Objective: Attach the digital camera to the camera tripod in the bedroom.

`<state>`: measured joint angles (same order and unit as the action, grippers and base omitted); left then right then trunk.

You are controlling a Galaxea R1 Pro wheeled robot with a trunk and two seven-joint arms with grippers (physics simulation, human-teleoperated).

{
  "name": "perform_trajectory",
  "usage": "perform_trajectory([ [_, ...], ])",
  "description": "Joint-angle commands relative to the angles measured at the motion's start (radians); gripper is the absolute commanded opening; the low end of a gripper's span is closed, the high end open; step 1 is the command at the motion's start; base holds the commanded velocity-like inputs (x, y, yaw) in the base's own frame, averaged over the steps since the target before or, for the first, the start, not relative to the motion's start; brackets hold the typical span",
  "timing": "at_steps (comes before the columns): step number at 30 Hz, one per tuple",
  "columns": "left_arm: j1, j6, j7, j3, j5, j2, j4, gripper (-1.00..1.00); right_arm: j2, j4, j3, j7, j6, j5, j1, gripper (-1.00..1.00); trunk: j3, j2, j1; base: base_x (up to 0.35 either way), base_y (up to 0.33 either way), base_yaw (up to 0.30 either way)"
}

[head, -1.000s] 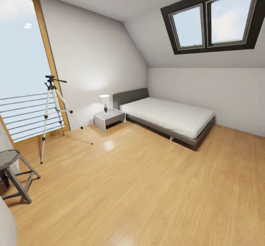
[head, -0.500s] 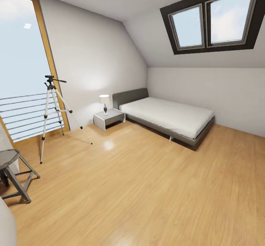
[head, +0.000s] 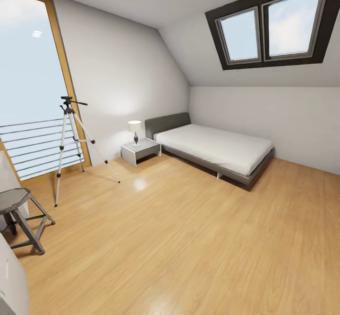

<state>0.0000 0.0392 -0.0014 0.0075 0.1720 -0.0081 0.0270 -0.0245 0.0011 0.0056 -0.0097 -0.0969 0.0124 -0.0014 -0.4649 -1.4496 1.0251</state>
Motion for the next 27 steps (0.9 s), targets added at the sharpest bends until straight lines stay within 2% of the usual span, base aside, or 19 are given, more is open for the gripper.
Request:
perform_trajectory([
  [1,0.000,0.002,0.000,0.000,0.007,0.000,0.000,1.00,0.000,0.000,0.001,-0.001,-0.003,0.001,0.000,1.00,-0.001,0.000,0.000,-0.027,0.007,0.000],
  [19,0.000,0.001,-0.003,-0.001,0.013,0.004,0.010,1.00,-0.004,-0.004,-0.001,0.002,0.006,0.001,0.000,1.00,-0.001,0.000,0.000,-0.003,0.001,0.000],
  [20,0.000,-0.002,-0.002,-0.001,0.026,0.007,0.077,1.00,-0.005,-0.052,-0.001,0.002,0.011,0.003,0.000,1.00,-0.001,0.000,0.000,0.000,0.000,0.000],
  [23,0.001,-0.010,-0.001,-0.001,0.036,0.015,0.147,1.00,-0.005,-0.121,-0.001,0.003,0.014,0.002,0.000,1.00,-0.001,0.000,0.000,0.000,0.000,0.000],
  [24,0.001,-0.017,0.000,-0.001,0.043,0.023,0.201,1.00,-0.005,-0.176,-0.002,0.005,0.019,0.000,0.000,1.00,-0.001,0.000,0.000,0.000,0.000,0.000],
  [27,0.001,-0.036,0.000,-0.001,0.052,0.043,0.282,1.00,-0.005,-0.265,-0.002,0.008,0.047,-0.001,0.000,1.00,-0.001,0.000,0.000,0.000,0.000,0.000],
])
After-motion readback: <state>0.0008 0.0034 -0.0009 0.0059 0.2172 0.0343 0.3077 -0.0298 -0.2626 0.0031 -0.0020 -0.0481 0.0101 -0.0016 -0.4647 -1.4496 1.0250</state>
